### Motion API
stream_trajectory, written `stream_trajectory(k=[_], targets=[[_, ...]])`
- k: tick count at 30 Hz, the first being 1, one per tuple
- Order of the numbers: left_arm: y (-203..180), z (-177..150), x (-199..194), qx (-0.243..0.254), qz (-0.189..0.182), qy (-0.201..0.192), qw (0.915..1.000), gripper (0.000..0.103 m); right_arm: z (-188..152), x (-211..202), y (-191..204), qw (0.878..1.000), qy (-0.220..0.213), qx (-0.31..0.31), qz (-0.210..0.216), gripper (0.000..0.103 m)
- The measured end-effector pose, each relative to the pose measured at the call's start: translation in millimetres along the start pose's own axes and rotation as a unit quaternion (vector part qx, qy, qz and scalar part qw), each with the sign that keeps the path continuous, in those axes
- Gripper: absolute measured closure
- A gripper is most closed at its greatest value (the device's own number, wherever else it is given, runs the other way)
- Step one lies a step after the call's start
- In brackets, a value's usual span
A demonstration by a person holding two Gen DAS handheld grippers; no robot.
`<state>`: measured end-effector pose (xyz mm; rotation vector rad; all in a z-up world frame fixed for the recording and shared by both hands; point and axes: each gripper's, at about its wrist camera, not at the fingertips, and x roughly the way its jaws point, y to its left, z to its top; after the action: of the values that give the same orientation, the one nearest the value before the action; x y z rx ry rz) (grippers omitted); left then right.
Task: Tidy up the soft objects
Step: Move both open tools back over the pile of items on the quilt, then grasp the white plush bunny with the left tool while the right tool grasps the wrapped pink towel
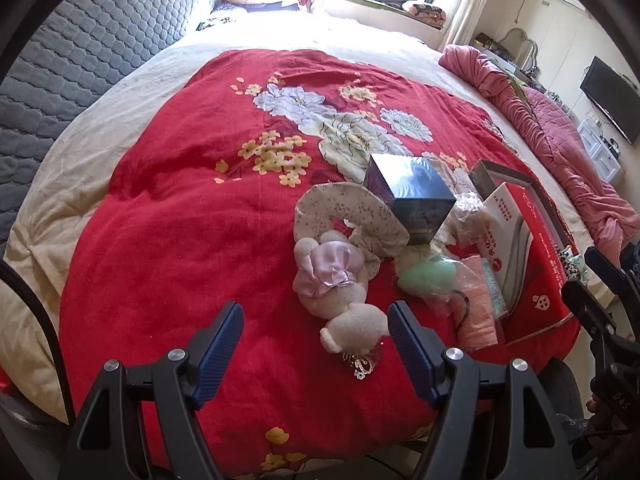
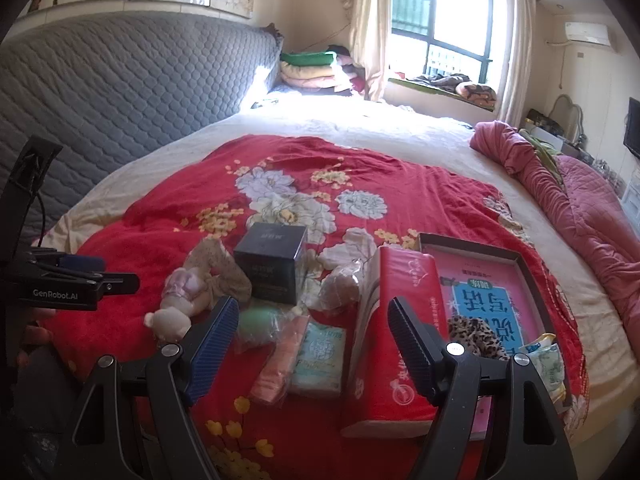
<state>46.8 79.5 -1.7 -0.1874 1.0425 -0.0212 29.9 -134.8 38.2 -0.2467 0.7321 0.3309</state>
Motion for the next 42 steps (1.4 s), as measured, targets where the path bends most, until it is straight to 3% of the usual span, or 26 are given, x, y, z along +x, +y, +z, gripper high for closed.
stream_trajectory(k=[9,18,22,27,29,31,37,40,42], targets=[[-11.1,-9.1,25.8,-0.001,-0.002,0.023,0.9997,0.029,-29.6,40.4,38.3,0.997,0.058,-0.059,0.007,0.025],[-10.1,-9.8,40.3,-0.009,-0.009,0.029,0.9995,0.029,-50.1,82.3,55.8,0.988,0.088,-0.122,-0.044,0.025],[-10.4,-10.8,47.7,-0.010,-0.012,0.037,0.9992,0.029,-58.7,99.7,67.1,0.978,0.090,-0.169,-0.078,0.025],[-11.7,-10.7,56.1,-0.011,-0.014,0.043,0.9989,0.029,-61.4,109.3,67.3,0.975,0.085,-0.186,-0.089,0.025],[-12.5,-10.3,59.8,-0.013,-0.013,0.046,0.9987,0.029,-60.6,111.8,65.2,0.974,0.083,-0.190,-0.095,0.034],[-13.3,-10.3,62.3,-0.015,-0.014,0.048,0.9986,0.029,-60.3,115.6,62.0,0.974,0.089,-0.188,-0.092,0.051],[-16.9,-10.4,67.9,-0.017,-0.008,0.052,0.9985,0.029,-53.9,108.4,45.5,0.982,0.078,-0.160,-0.068,0.071],[-16.4,-10.3,72.2,-0.023,-0.010,0.053,0.9983,0.029,-46.1,99.8,33.9,0.988,0.070,-0.129,-0.046,0.073],[-16.2,-10.7,74.7,-0.025,-0.022,0.052,0.9981,0.038,-42.8,91.8,28.0,0.991,0.064,-0.108,-0.038,0.073]])
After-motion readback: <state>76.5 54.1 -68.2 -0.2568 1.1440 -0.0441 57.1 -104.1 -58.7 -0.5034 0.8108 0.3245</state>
